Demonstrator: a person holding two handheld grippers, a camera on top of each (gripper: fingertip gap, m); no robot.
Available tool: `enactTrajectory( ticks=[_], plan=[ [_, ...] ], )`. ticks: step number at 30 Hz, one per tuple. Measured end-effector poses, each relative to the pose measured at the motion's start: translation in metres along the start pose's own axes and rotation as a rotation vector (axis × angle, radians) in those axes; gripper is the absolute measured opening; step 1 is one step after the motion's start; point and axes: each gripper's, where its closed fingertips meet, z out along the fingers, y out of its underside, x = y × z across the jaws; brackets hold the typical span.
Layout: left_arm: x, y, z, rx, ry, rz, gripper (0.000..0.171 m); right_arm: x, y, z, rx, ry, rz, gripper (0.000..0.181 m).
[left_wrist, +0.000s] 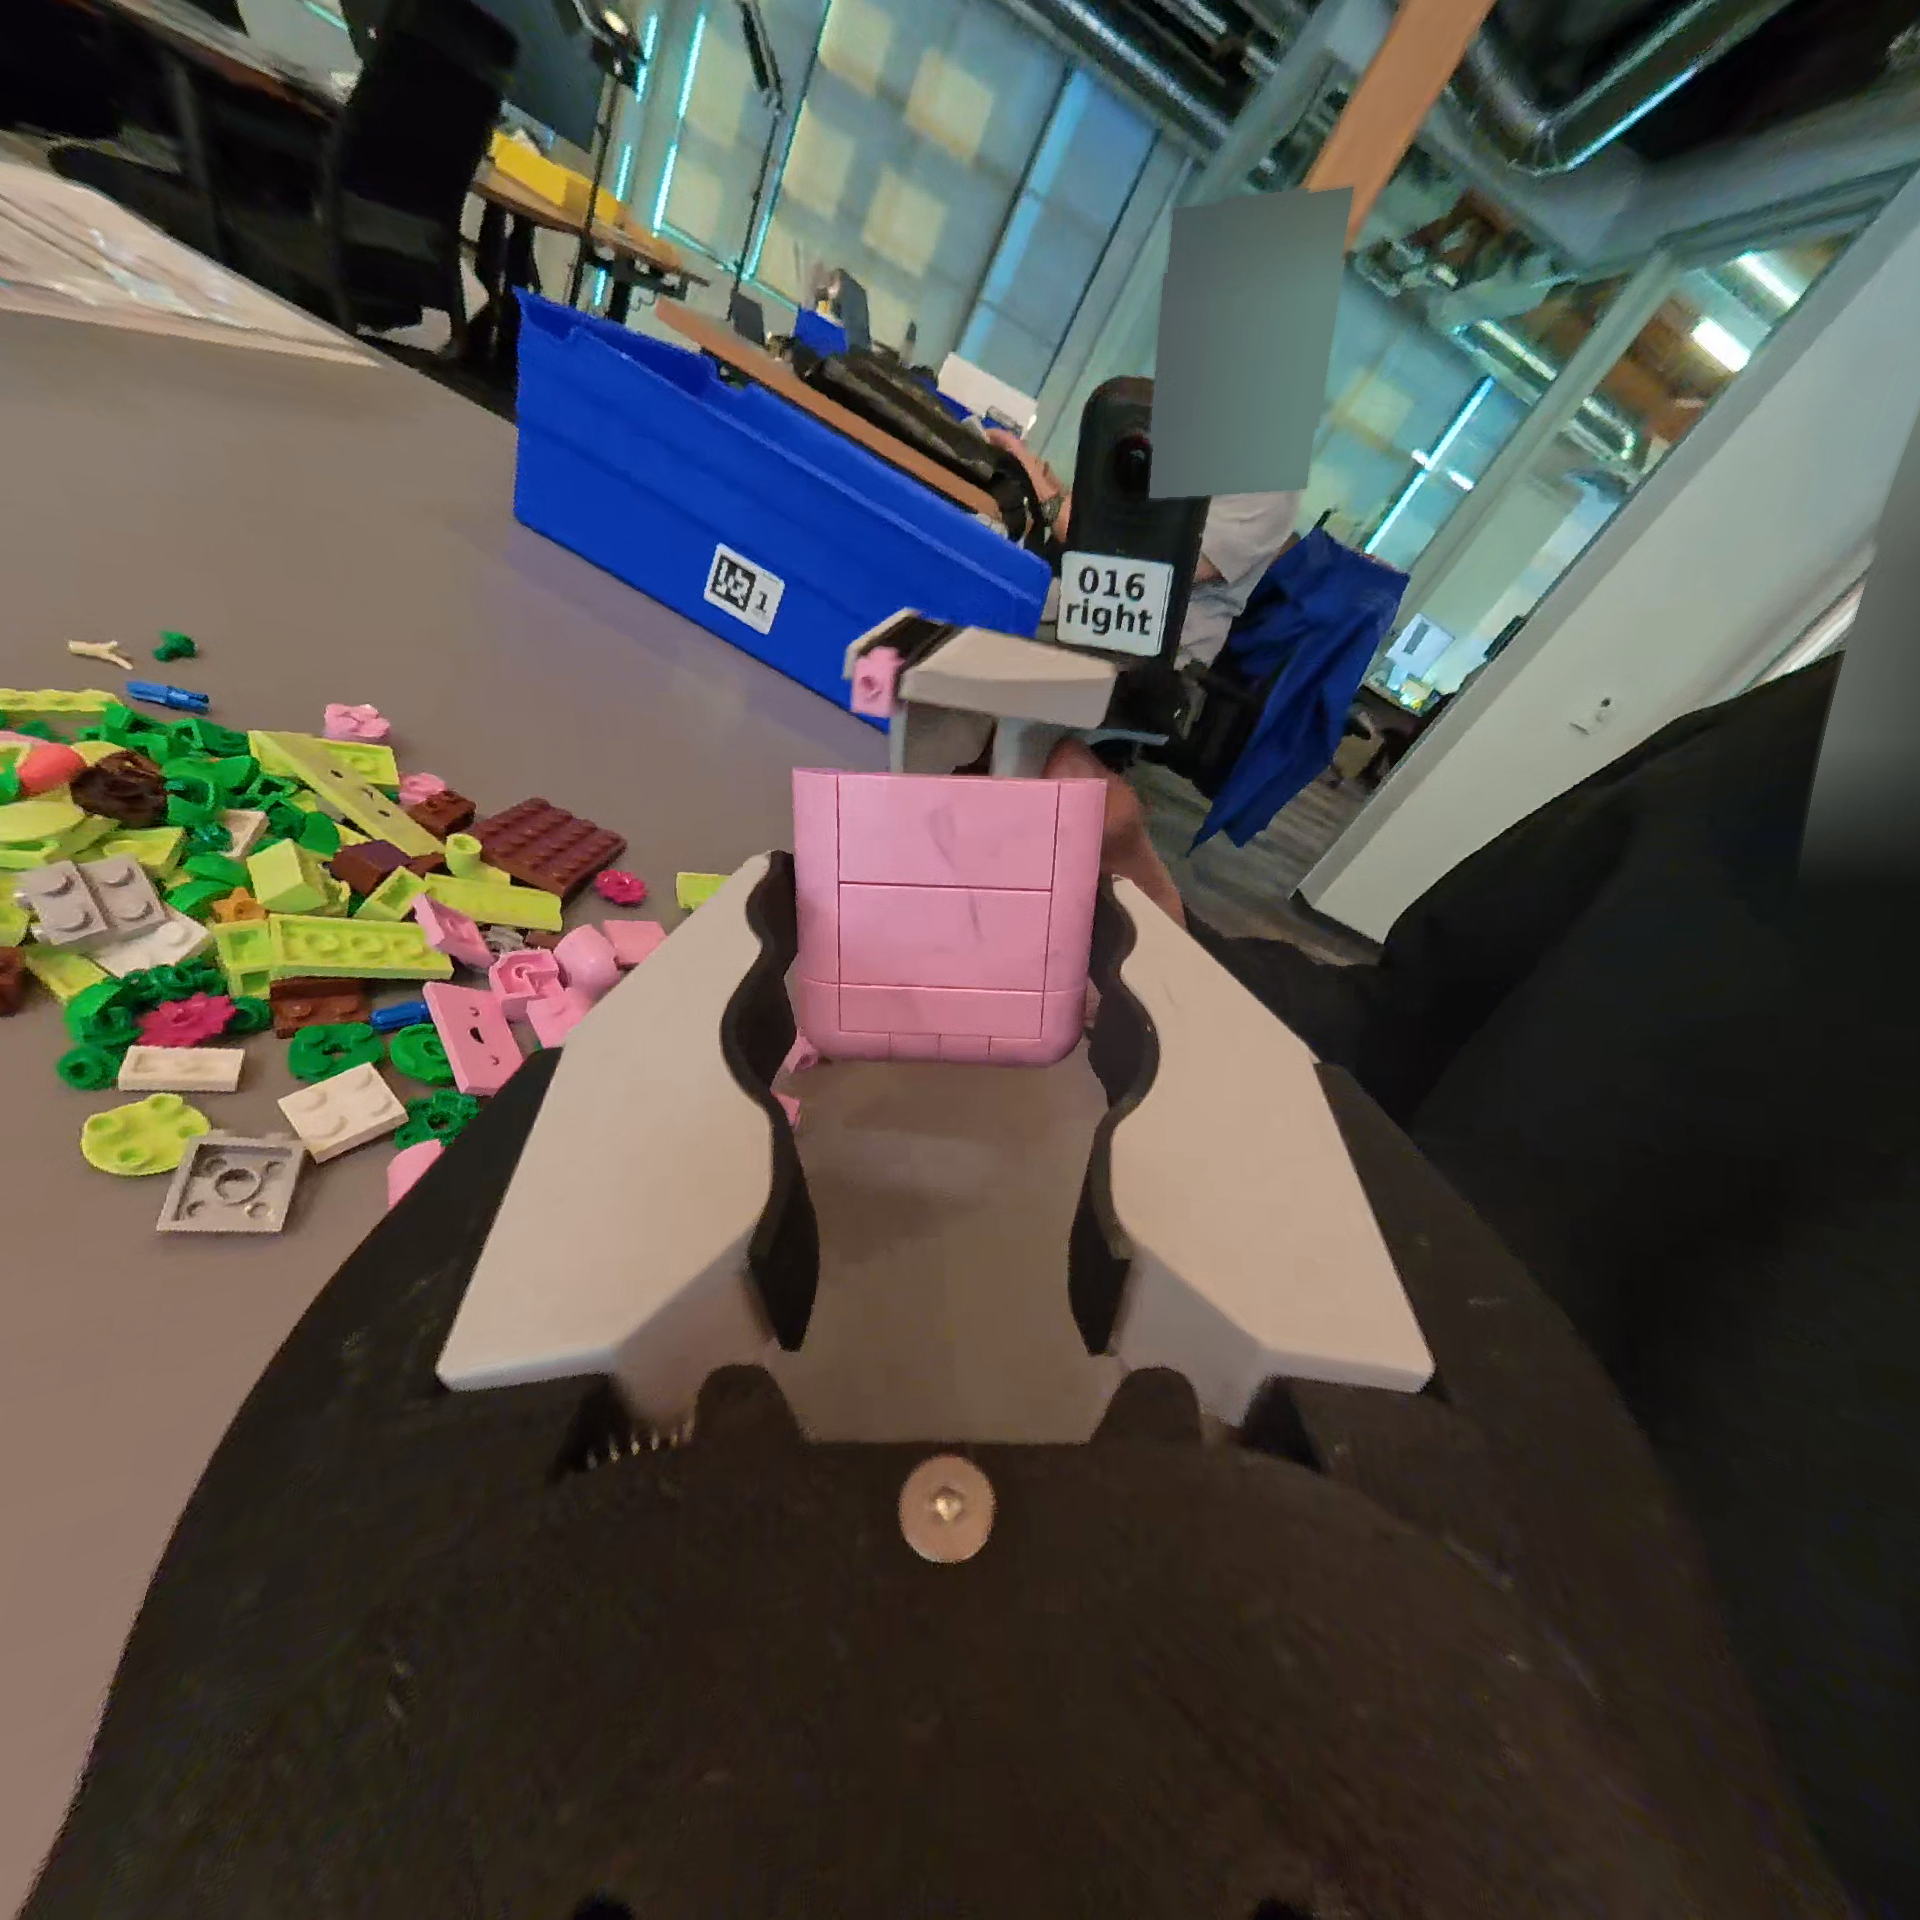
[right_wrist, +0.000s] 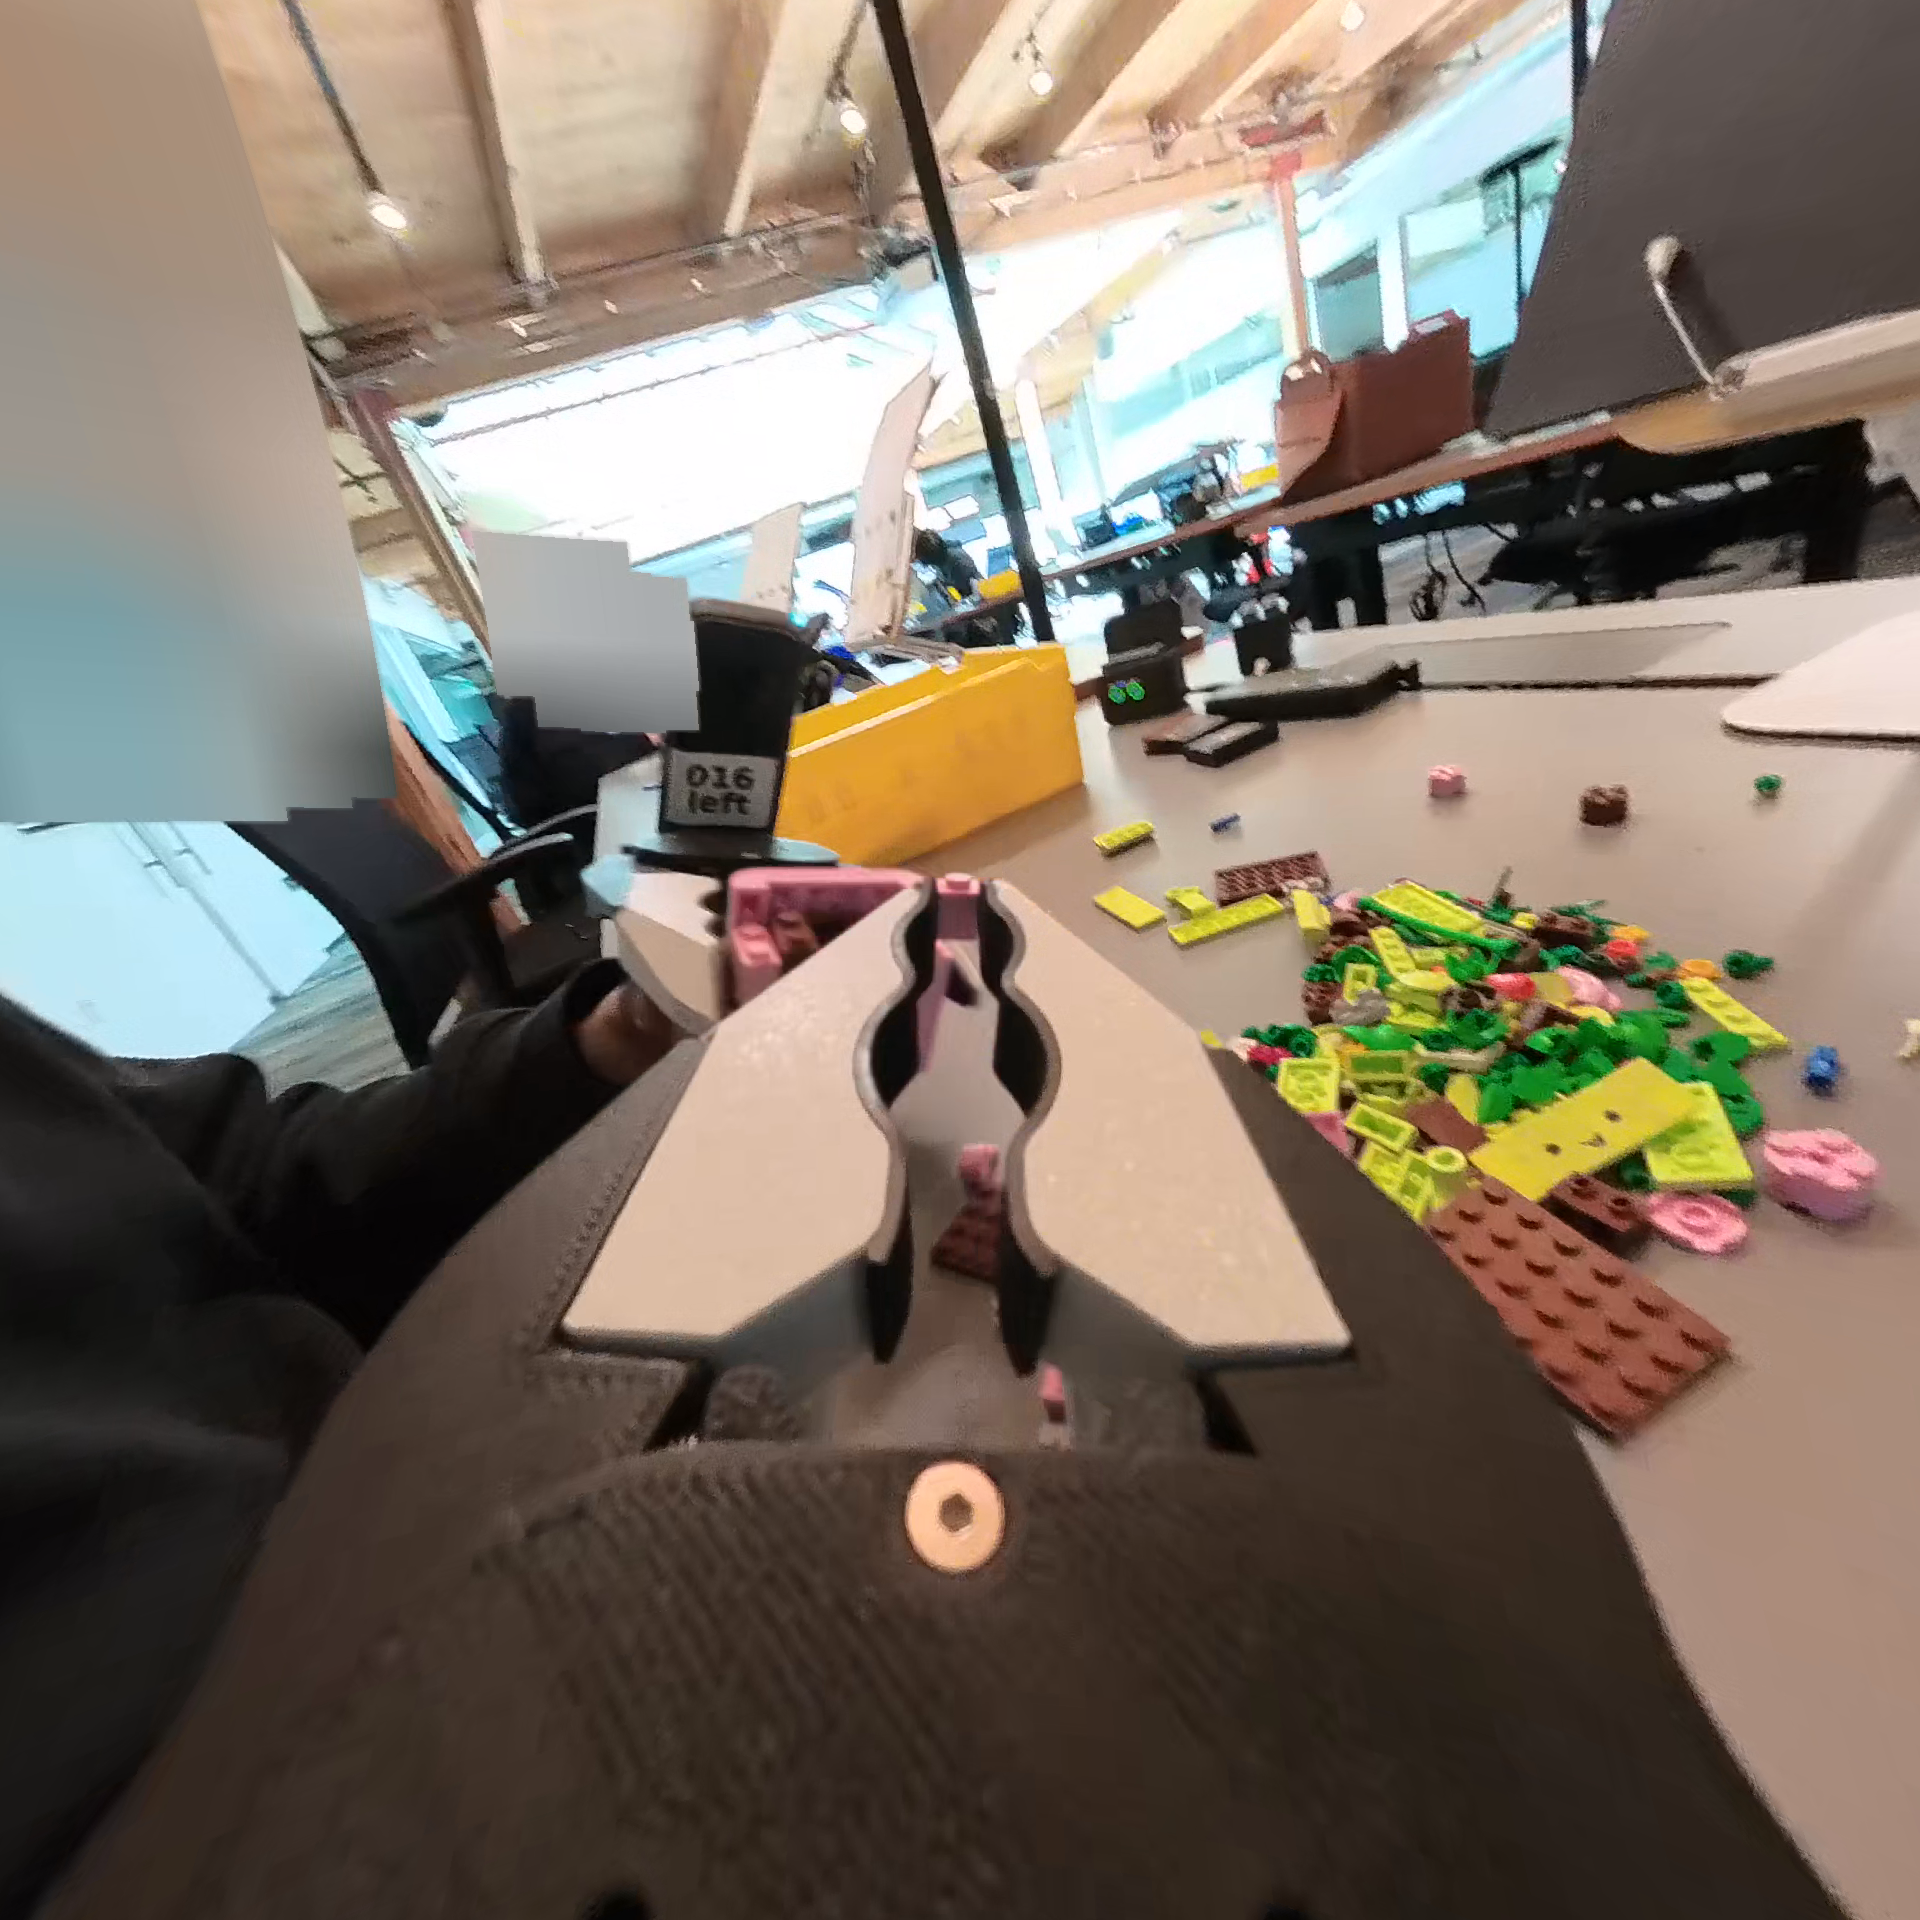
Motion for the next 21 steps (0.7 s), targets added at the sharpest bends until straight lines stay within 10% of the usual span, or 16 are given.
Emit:
enactTrajectory(
  ticks=[11,21],
  plan=[
    [-0.006,-0.009,-0.007,0.059,-0.015,-0.026,0.055,0.045,0.065,-0.004,-0.537,0.34,-0.416,0.004],
    [-0.01,-0.008,-0.008,0.058,-0.029,-0.045,0.055,0.041,0.064,-0.003,-0.521,0.283,-0.36,0.004]
  ],
)
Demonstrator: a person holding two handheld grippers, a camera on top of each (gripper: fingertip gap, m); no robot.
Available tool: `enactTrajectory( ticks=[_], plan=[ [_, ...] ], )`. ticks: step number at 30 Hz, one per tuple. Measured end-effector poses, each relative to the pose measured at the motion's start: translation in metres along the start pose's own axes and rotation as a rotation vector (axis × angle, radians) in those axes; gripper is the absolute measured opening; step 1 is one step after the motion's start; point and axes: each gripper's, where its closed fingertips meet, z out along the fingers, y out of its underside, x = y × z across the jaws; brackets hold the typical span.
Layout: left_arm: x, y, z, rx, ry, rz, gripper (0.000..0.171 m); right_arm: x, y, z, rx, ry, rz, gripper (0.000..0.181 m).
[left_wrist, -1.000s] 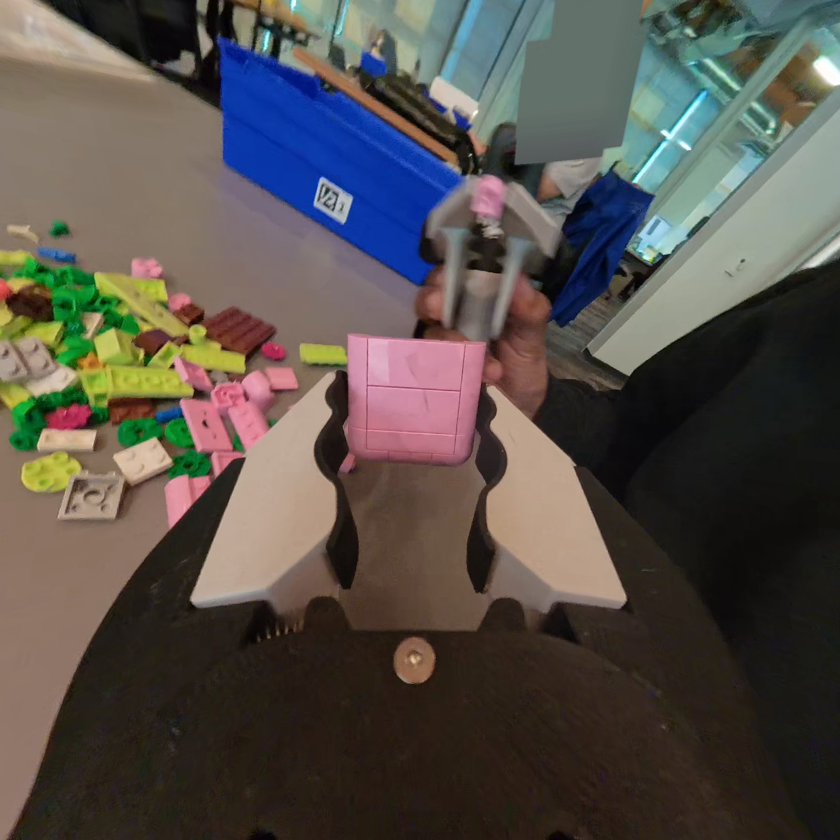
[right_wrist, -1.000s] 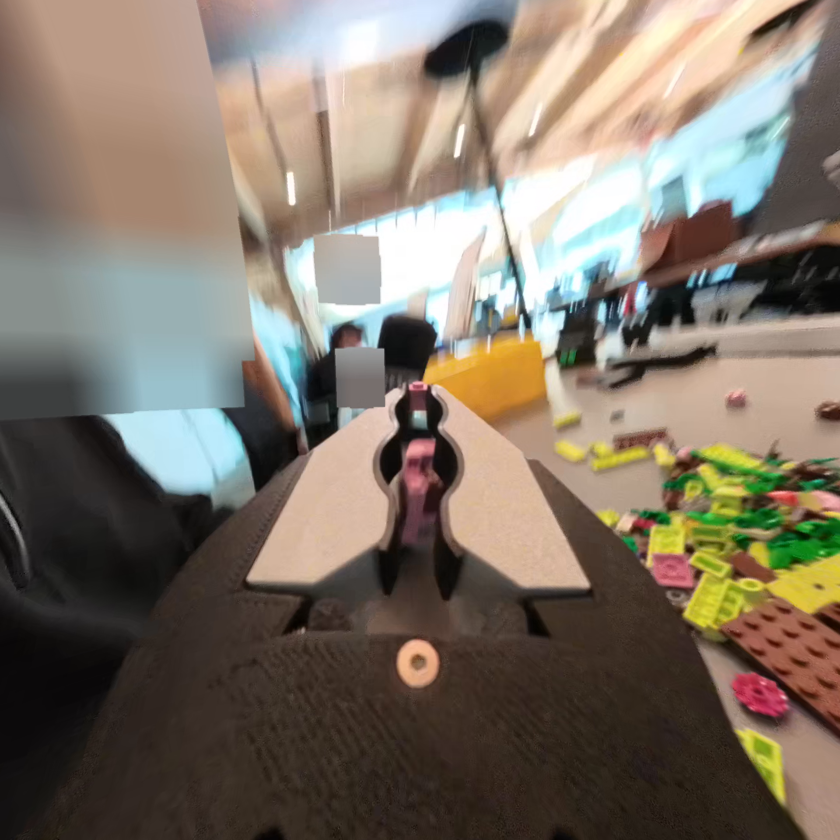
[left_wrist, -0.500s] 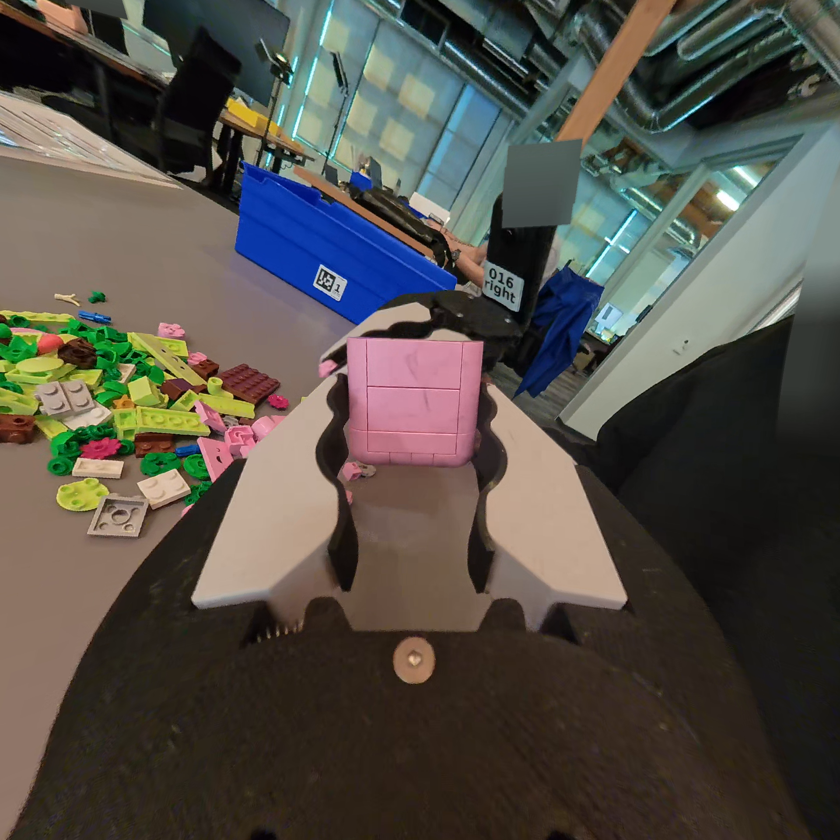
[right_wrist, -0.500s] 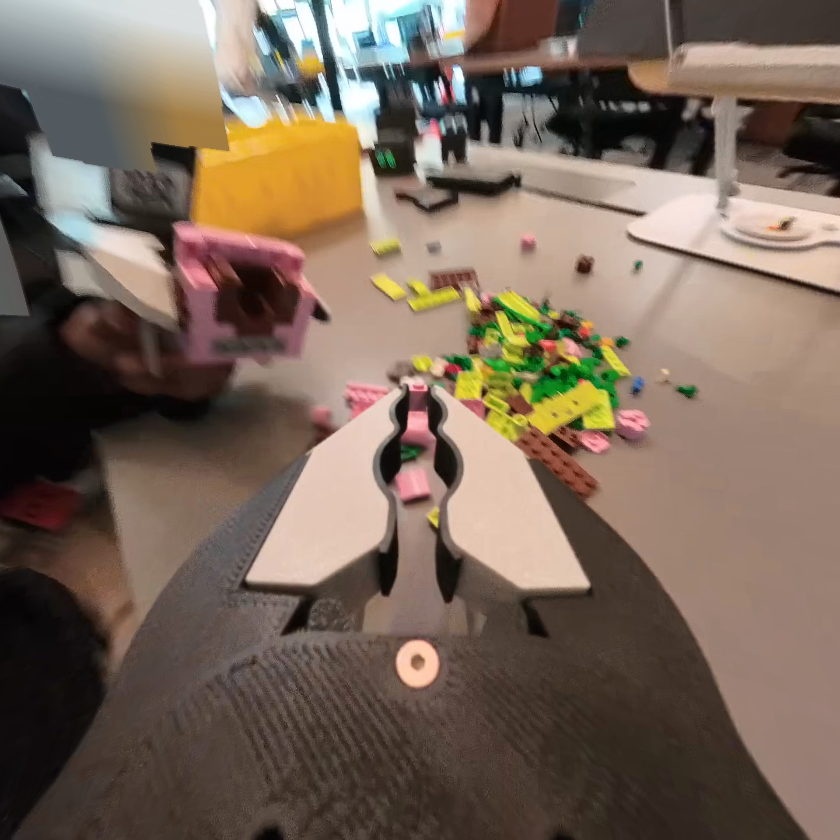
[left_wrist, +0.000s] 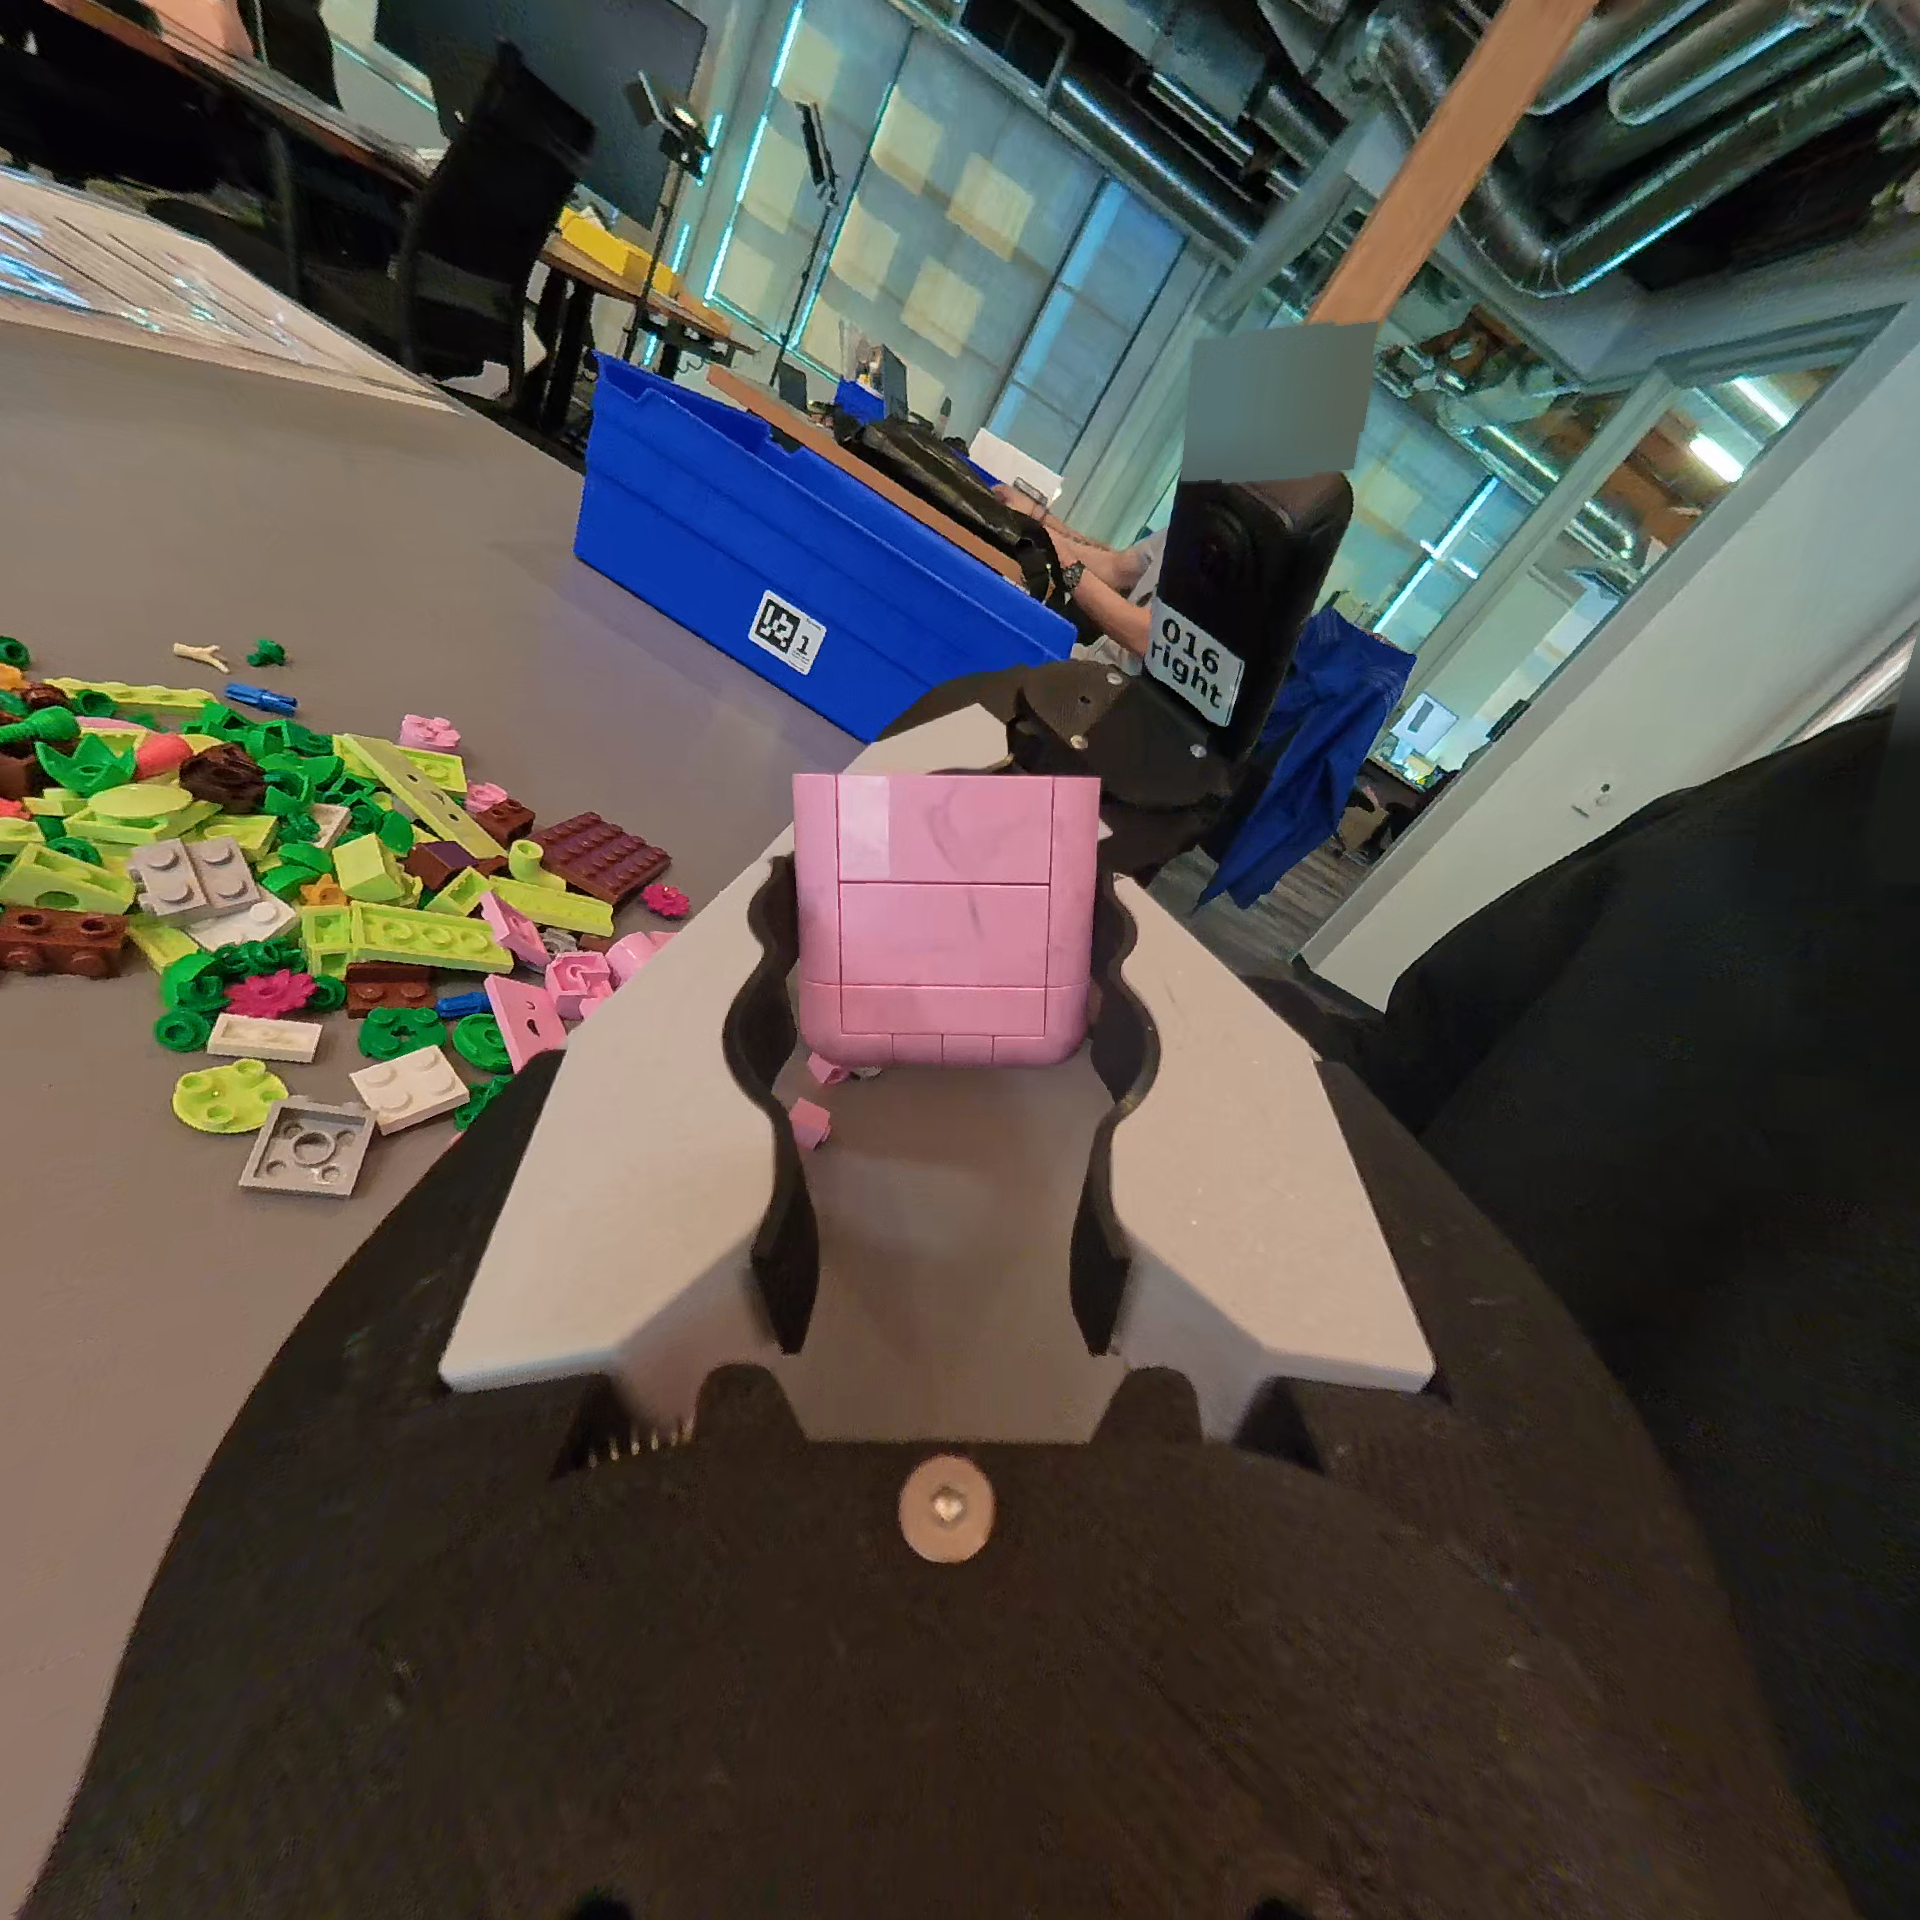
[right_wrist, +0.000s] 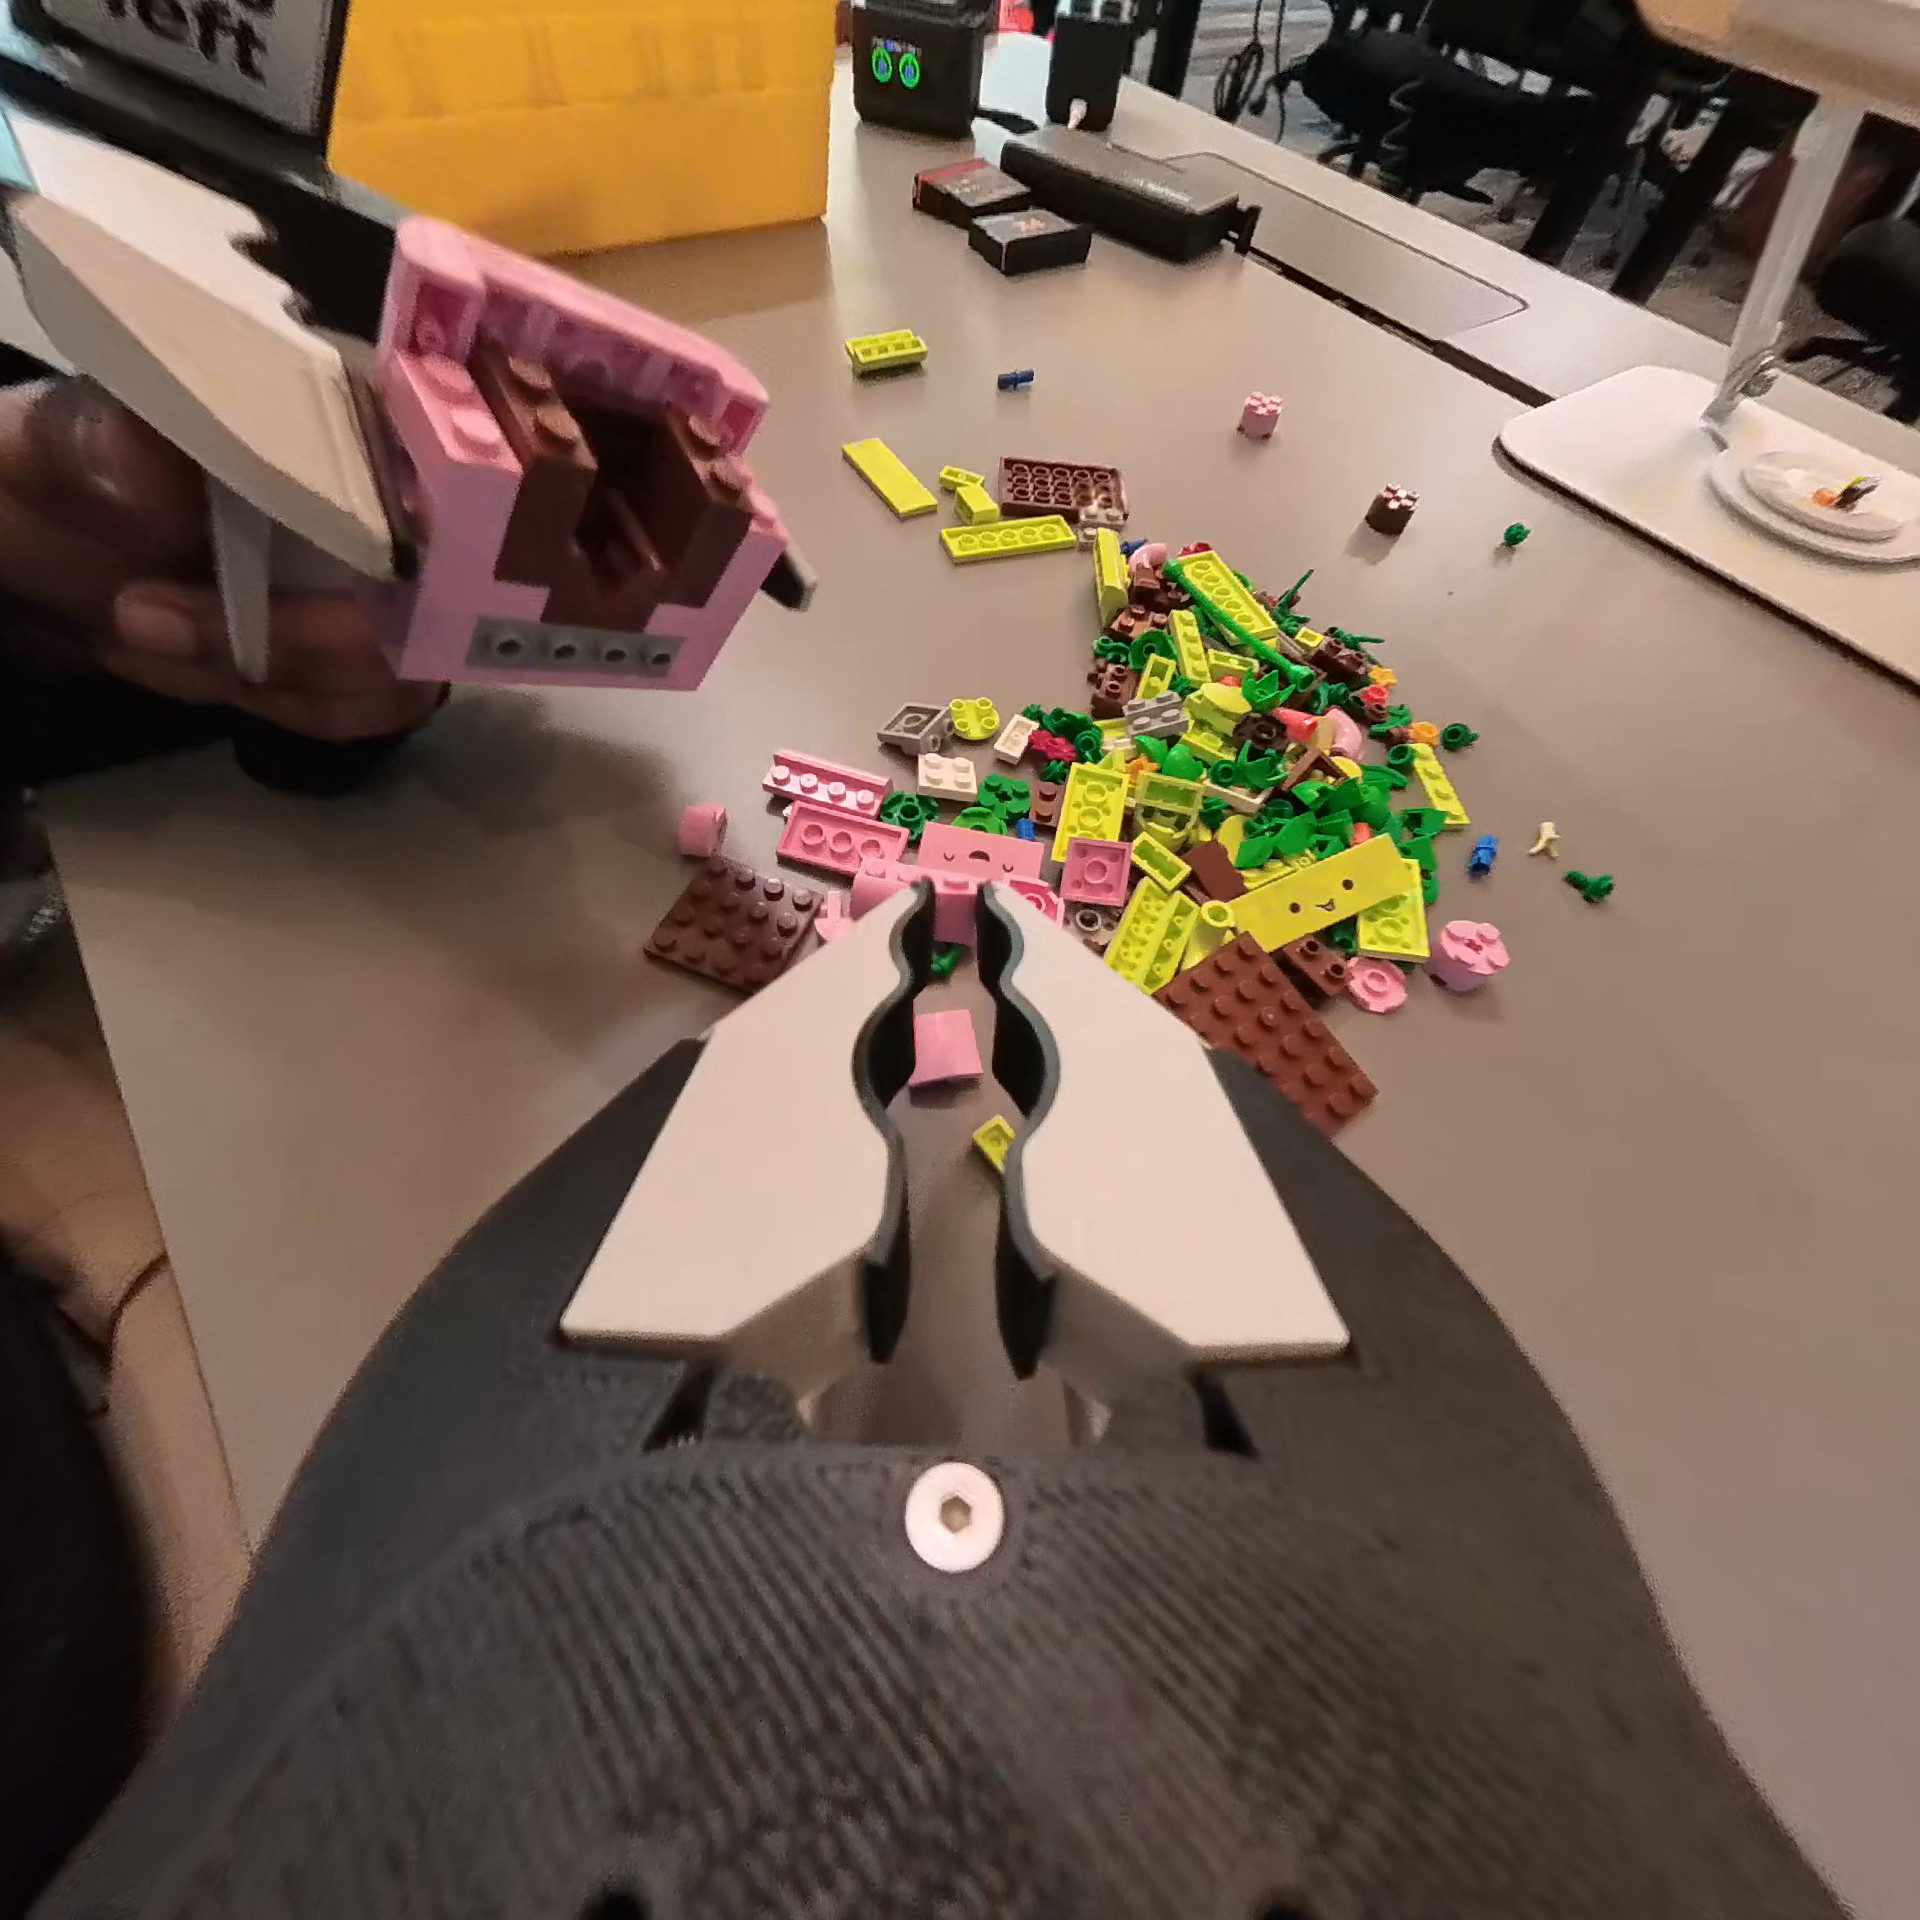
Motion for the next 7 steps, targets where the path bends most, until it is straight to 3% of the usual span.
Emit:
enactTrajectory(
  ticks=[7],
  plan=[
    [-0.0045,-0.0019,-0.0013,0.01,-0.02,-0.009,0.055,0.0025,-0.0087,-0.0079,0.074,-0.093,0.128,0.004]
  ],
)
